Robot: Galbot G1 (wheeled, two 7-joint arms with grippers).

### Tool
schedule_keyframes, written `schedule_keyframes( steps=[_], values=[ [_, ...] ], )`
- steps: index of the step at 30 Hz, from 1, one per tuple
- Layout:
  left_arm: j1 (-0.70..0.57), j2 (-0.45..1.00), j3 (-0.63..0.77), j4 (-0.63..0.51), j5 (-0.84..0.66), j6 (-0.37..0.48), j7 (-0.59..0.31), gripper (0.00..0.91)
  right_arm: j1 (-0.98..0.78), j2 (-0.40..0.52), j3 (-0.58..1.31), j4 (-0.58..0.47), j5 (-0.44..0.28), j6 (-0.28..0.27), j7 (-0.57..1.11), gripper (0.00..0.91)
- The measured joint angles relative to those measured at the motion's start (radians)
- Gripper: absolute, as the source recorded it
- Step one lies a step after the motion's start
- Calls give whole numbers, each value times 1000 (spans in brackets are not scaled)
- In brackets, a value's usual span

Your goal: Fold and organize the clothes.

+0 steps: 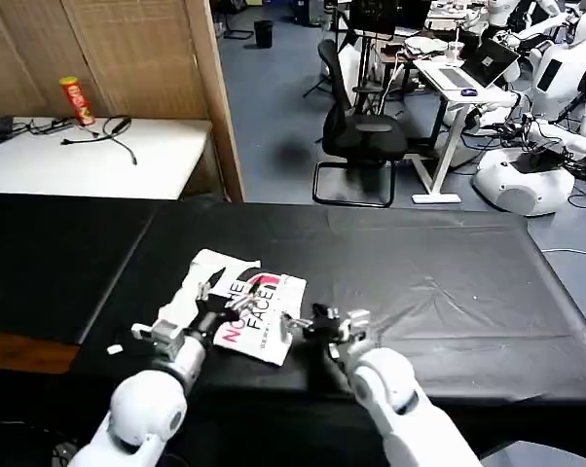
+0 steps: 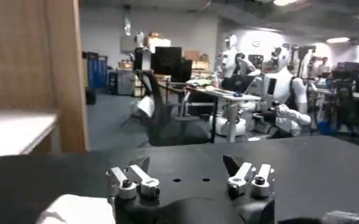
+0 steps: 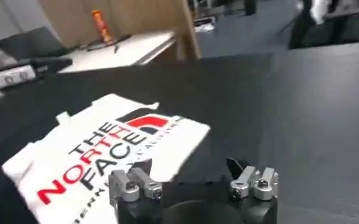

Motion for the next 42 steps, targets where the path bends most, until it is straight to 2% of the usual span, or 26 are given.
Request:
schedule_keyframes(
  steps=[1, 3, 9, 15, 16, 17, 24, 29, 32, 36, 42],
  values=[
    [5, 3, -7, -2, 0, -4, 0, 878, 7, 5, -6, -10, -2, 2, -1, 39],
    [14, 7, -17, -2, -1, -10, 0, 878, 15, 7, -11, -20, -4, 3, -2, 0],
    [26, 9, -41, 4, -3, -21, -4, 878, 30, -3, -2, -43, -19, 17, -11, 0],
    [47, 9, -63, 17, -3, -35, 1, 878, 58, -57, 51, -58, -12, 18, -39, 0],
    [50, 9, -66, 19, -3, -37, 2, 878, 63, -72, 60, -60, -8, 17, -47, 88],
    [52, 10, -69, 22, -3, -39, 2, 878, 68, -89, 70, -64, -2, 13, -58, 878],
    [77, 11, -90, 28, -7, -41, 0, 878, 64, -217, 122, -37, -9, 3, -128, 878],
    [93, 18, -93, 38, -22, -84, -4, 878, -6, -275, 157, 53, -9, 38, -103, 878],
    [96, 19, -86, 49, -20, -117, 1, 878, -69, -288, 187, 120, -52, 93, -81, 878],
    [104, 18, -76, 47, -27, -114, -27, 878, -157, -290, 222, 183, -121, 175, -66, 878],
    [164, 32, -86, -10, -24, -113, -88, 878, -339, -267, 285, 260, -246, 412, -19, 878]
  ],
)
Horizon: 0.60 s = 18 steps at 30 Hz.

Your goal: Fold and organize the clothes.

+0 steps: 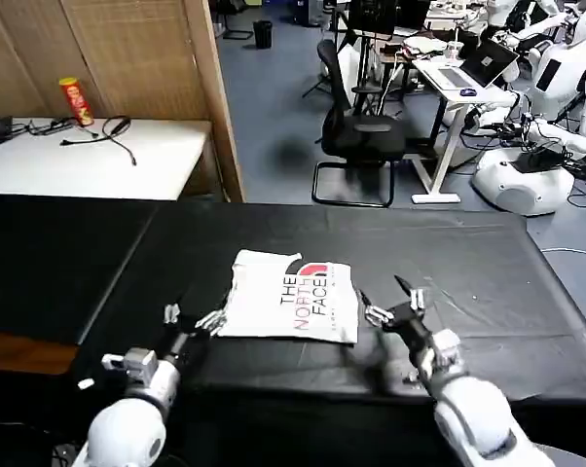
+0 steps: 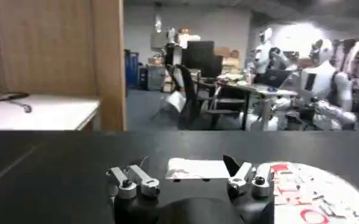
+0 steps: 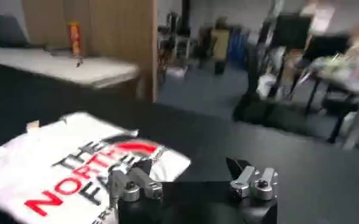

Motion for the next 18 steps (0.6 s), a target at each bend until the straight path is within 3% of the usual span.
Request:
schedule_keyframes(
  steps=[6, 9, 13, 18],
  values=[
    [117, -2, -15, -77, 41, -28, -9, 878, -227, 29, 60, 54, -116, 206, 73, 878],
    [191, -8, -14, -107, 69, -60, -35, 878, -323, 39, 71, 82, -160, 276, 132, 878],
    [290, -11, -16, -139, 84, -73, -70, 878, -445, 50, 73, 125, -191, 303, 211, 878],
    [398, -4, -41, -184, 71, -38, -90, 878, -588, 64, 64, 186, -178, 261, 292, 878]
  ],
)
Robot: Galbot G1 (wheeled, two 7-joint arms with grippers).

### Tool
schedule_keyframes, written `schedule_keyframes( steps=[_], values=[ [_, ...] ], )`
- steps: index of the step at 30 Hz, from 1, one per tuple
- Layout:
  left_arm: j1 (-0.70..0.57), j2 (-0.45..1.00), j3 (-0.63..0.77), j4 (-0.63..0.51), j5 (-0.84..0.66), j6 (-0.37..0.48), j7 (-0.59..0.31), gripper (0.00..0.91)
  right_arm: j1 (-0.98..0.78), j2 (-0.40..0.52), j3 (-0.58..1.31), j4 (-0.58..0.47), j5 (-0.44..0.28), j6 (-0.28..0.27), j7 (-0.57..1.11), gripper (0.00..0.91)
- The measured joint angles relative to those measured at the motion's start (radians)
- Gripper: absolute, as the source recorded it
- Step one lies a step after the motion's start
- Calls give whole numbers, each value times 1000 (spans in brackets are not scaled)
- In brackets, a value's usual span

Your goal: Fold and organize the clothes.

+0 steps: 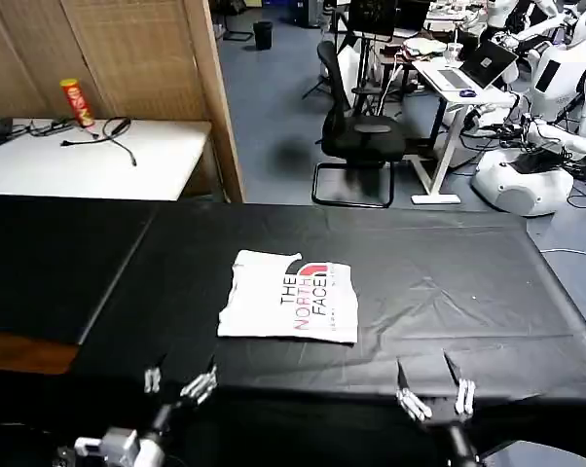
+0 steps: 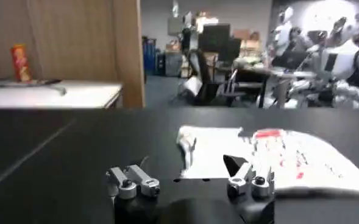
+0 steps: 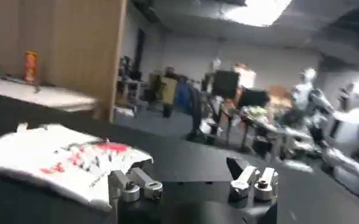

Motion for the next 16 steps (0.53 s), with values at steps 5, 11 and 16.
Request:
schedule_keyframes(
  steps=[5, 11, 16],
  values=[
    [67, 9, -37, -35, -27, 46, -4, 878, -109, 6, -12, 66, 53, -79, 47, 878],
    [92, 10, -58, -55, -42, 69, 1, 878, -157, 8, -13, 101, 57, -91, 50, 878],
    [99, 13, -72, -63, -55, 78, 4, 878, -171, 8, -13, 112, 57, -94, 51, 878]
  ],
)
